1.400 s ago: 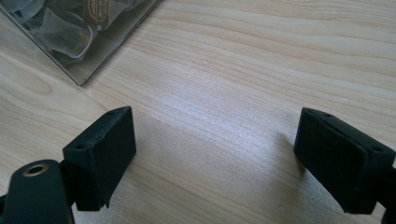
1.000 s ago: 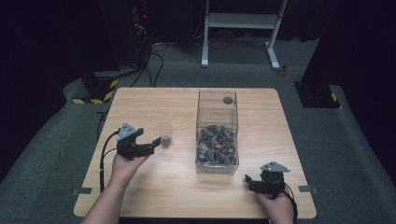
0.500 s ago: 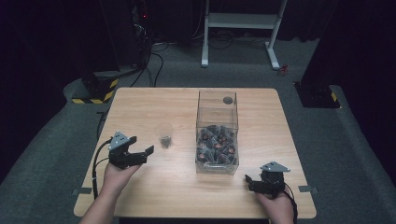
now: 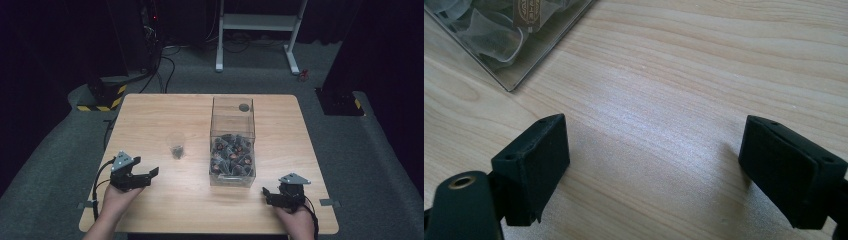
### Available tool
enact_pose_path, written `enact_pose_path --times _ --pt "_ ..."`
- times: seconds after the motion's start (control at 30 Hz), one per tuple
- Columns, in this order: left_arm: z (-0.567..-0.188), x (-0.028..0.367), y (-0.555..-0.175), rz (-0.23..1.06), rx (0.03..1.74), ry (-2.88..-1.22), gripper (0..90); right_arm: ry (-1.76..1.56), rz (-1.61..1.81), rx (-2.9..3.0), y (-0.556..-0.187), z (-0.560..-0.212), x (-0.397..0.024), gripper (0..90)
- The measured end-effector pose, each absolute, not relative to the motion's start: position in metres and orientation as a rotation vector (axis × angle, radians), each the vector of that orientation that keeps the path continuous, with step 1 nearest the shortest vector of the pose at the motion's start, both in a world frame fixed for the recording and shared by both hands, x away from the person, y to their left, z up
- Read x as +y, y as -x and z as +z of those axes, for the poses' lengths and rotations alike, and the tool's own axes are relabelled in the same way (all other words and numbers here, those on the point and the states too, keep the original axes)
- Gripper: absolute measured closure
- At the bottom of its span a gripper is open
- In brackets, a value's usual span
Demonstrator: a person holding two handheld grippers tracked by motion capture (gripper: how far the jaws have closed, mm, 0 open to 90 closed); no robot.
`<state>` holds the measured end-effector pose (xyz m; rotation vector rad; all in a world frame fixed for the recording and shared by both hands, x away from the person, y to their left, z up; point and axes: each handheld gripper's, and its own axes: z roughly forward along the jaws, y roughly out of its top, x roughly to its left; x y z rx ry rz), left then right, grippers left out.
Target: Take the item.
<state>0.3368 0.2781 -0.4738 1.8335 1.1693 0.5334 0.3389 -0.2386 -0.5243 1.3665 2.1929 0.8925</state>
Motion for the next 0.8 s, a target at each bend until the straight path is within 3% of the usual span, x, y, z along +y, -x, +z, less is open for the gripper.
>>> enact_pose_path --times 0.63,0.8 --pt "-0.526 0.279 -0.315 0.55 1.255 -2.026 14.0 -1.369 0.892 2.191 -0.339 -0.524 -0.238 12.7" --pt "-0.53 0.275 -0.312 0.561 1.273 -2.035 9.2 -1.369 0.892 2.191 -0.339 -0.524 -0.238 12.7"
